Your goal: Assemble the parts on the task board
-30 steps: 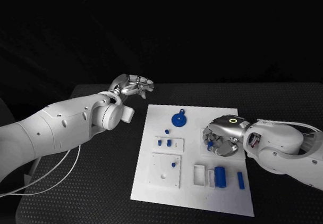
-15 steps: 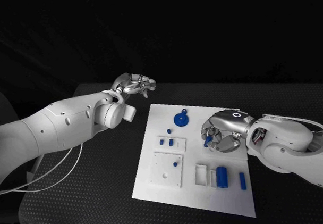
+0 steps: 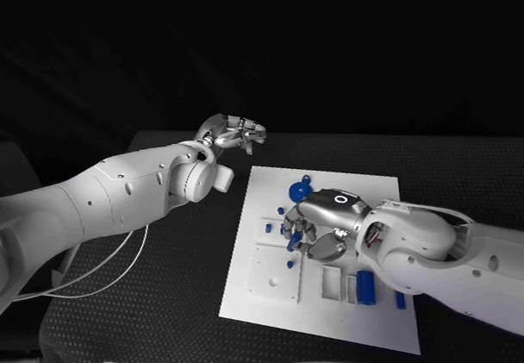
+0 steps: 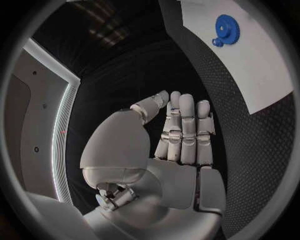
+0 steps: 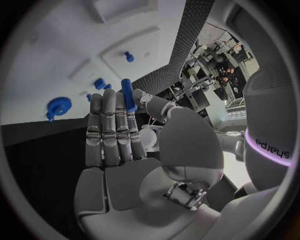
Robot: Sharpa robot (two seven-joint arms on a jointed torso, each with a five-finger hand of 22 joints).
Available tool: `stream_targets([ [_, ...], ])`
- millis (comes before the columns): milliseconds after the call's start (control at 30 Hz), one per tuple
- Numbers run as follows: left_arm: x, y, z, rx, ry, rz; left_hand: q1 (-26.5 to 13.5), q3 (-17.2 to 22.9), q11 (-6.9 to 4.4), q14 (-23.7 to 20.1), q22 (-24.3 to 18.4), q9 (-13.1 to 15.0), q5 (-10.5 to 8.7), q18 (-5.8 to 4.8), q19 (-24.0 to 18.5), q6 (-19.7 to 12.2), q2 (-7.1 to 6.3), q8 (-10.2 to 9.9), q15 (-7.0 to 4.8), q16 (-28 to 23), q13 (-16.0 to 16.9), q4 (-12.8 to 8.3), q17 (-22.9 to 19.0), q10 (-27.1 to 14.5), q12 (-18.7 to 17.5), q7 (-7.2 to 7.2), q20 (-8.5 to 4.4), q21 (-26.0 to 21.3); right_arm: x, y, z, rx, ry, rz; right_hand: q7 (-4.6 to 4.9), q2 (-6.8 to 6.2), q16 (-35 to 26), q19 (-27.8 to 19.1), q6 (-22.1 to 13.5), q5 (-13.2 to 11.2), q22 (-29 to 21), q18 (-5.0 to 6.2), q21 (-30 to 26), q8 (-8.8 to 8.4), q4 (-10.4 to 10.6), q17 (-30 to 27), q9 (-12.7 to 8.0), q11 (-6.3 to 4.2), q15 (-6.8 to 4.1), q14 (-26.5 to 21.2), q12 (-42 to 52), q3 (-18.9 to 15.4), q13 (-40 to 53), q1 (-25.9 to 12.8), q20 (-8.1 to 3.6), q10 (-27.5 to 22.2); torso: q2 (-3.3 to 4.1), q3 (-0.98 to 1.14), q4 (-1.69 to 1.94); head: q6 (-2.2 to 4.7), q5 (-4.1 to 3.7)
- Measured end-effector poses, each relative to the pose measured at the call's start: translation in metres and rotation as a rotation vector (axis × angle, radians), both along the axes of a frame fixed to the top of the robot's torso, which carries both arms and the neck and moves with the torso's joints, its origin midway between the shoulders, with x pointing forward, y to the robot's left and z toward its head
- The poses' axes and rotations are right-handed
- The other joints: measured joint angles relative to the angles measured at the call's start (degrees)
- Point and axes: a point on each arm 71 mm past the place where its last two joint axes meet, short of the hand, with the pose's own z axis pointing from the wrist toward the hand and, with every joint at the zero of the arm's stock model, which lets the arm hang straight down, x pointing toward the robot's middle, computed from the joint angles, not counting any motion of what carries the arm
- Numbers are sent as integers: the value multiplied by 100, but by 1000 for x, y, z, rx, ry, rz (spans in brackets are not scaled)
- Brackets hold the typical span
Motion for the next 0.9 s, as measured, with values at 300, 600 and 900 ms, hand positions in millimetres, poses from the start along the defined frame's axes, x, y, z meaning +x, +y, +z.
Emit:
stream_targets([
  [300,4,-15,-1,-4,-1,-19,0,0,0,0,0,5,0,0,0,0,0,0,0,0,0,0,-1,0,0,0,0,0,-15,20,-24,-16,9,47,4,8,0,0,-5,0,5,-1,0,0,-1,11,-1,0,0,0,-1,0,14,9,0,-1,-1,-3,20,-3,59],
  [600,5,-21,-1,-7,-1,-29,0,0,-1,0,0,4,0,0,0,0,0,0,0,0,5,0,-1,1,0,0,0,0,-27,37,-38,-23,21,85,8,14,0,0,-9,-1,11,-4,0,0,-1,18,1,1,1,1,-1,0,23,16,0,-1,-2,-7,38,-34,157],
  [900,5,-23,-1,-8,1,-34,0,0,-2,0,0,3,0,0,0,0,0,0,0,0,5,0,-2,2,0,0,0,0,-25,39,-45,-40,16,83,5,14,0,22,-6,-5,20,-4,30,-1,0,25,13,1,-6,26,-2,-1,24,16,-22,-1,4,1,36,-82,198],
])
